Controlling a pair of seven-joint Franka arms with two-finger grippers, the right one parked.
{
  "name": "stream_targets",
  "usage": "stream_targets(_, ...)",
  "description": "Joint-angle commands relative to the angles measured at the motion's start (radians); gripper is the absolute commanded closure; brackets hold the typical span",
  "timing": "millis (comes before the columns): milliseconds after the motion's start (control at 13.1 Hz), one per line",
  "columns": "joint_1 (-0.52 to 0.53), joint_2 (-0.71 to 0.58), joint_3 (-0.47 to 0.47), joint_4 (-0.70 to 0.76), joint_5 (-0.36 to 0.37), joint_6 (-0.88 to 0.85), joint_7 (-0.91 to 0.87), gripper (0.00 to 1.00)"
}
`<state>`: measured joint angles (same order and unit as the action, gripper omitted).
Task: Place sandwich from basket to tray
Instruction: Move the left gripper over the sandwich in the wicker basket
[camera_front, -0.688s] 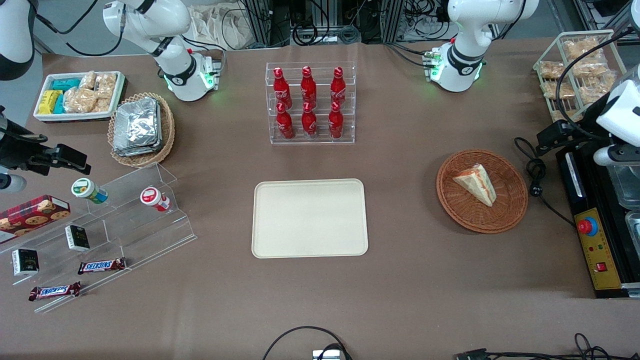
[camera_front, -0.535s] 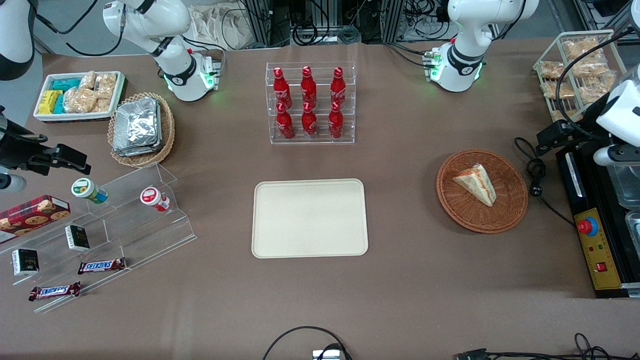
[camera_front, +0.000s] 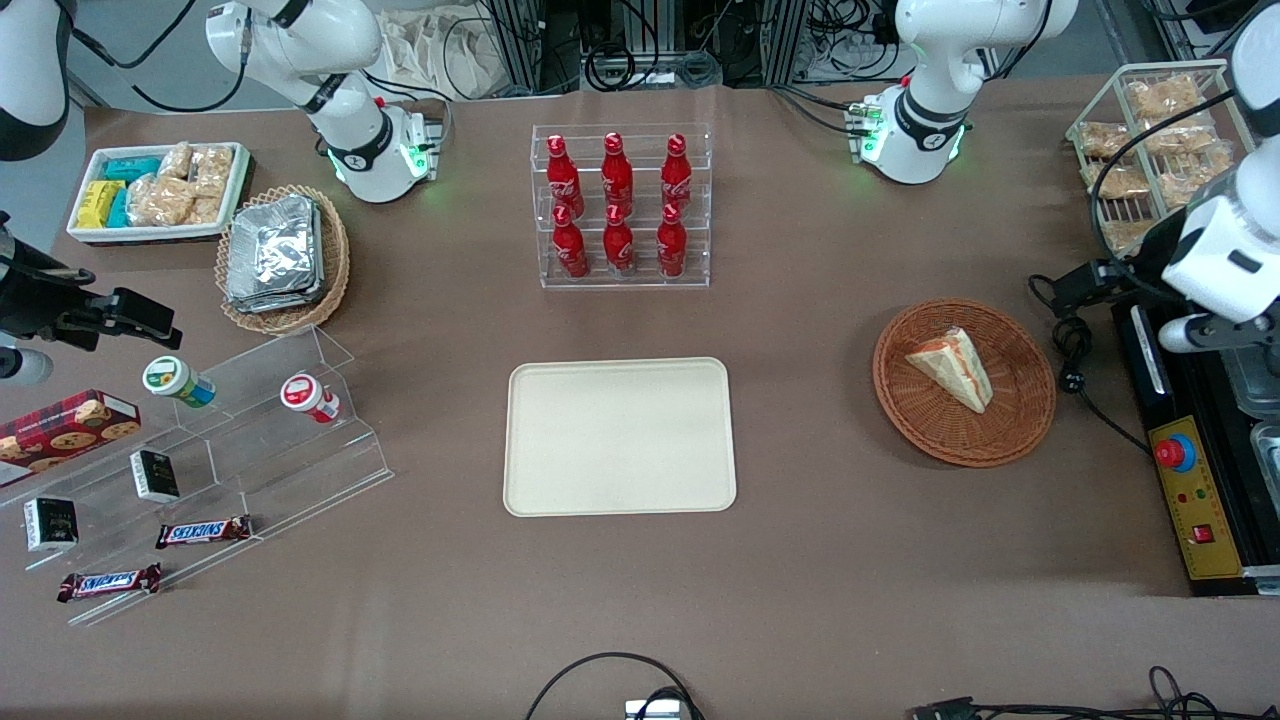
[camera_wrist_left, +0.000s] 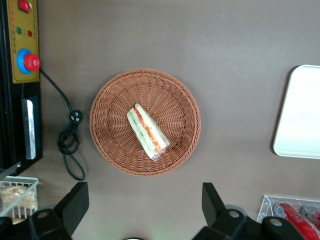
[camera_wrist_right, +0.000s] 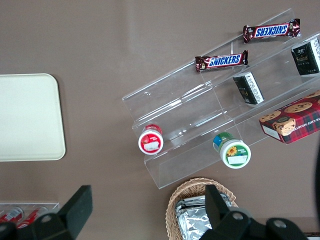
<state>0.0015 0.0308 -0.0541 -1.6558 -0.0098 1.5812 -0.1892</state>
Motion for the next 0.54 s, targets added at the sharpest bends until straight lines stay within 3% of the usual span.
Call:
stream_targets(0, -0.015, -0.089, 0.005, -0.212, 0.002, 0.148, -0.166, 0.0)
stream_targets(459, -0.015, -0.178, -0.006, -0.573, 0.002, 0.446, -0.361, 0.0)
